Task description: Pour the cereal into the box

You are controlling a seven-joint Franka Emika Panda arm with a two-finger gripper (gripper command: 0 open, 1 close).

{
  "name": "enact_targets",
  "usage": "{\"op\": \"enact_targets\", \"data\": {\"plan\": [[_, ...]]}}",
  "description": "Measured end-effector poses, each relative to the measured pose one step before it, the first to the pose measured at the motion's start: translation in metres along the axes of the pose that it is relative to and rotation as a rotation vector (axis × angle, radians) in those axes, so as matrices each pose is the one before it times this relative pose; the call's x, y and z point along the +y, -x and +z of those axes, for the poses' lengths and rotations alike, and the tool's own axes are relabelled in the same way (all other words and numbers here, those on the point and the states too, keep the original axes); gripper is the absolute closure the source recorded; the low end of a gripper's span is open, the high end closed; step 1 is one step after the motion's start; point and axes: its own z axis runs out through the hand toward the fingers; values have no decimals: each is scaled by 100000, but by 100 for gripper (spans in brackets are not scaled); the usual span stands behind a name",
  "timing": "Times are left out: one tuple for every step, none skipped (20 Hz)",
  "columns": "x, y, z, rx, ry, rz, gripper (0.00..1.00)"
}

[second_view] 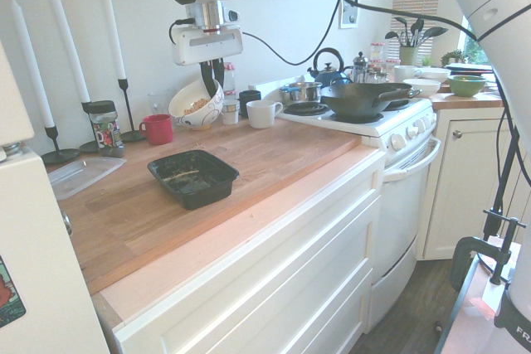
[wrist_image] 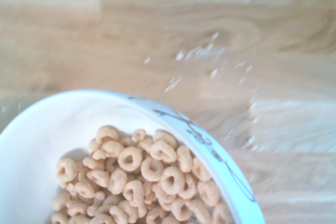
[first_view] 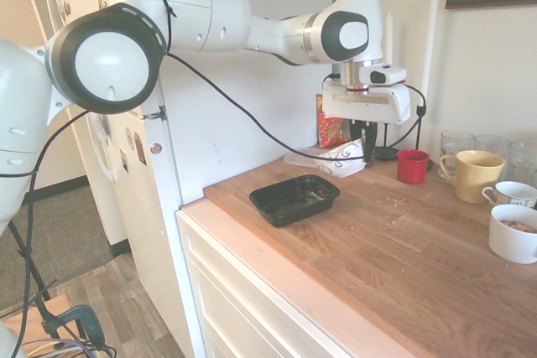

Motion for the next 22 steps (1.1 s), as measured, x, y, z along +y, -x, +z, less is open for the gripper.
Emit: {"op": "enact_targets", "data": {"plan": [[-275, 828, 445, 1497, 1409, -648, 100], [-284, 889, 332, 1782, 1353, -706, 100], [-304, 911, 306, 2000, 1143, -549, 100], [-335, 950, 256, 2469, 951, -591, 100], [-289, 973, 172, 2916, 912, -410, 100], [-231, 1035, 122, 2773, 916, -540, 100], [-225, 1092, 58, 3211, 1308, -567, 100], [-138, 1099, 11, 3404, 1416, -585, 100], [-52, 1033, -58, 3761, 1461, -655, 100], [-72, 984, -163, 4352, 1449, -763, 100], [-34, 783, -251, 3664, 1220, -503, 100], [12, 569, -327, 2630, 953, -290, 100], [-5, 346, -353, 1609, 463, -207, 100], [-32, 150, -333, 1375, 208, -368, 100], [-38, 76, -171, 1119, 265, -253, 100], [-69, 32, -35, 1317, 475, -423, 100], [-99, 67, -19, 1792, 508, -318, 100], [-137, 142, -4, 2317, 831, -660, 100], [-206, 252, -35, 1973, 834, -790, 100], [-281, 268, -143, 1925, 581, -987, 100], [-344, 263, -227, 2238, 519, -1048, 100], [-377, 344, -221, 1998, 388, -1108, 100]]}}
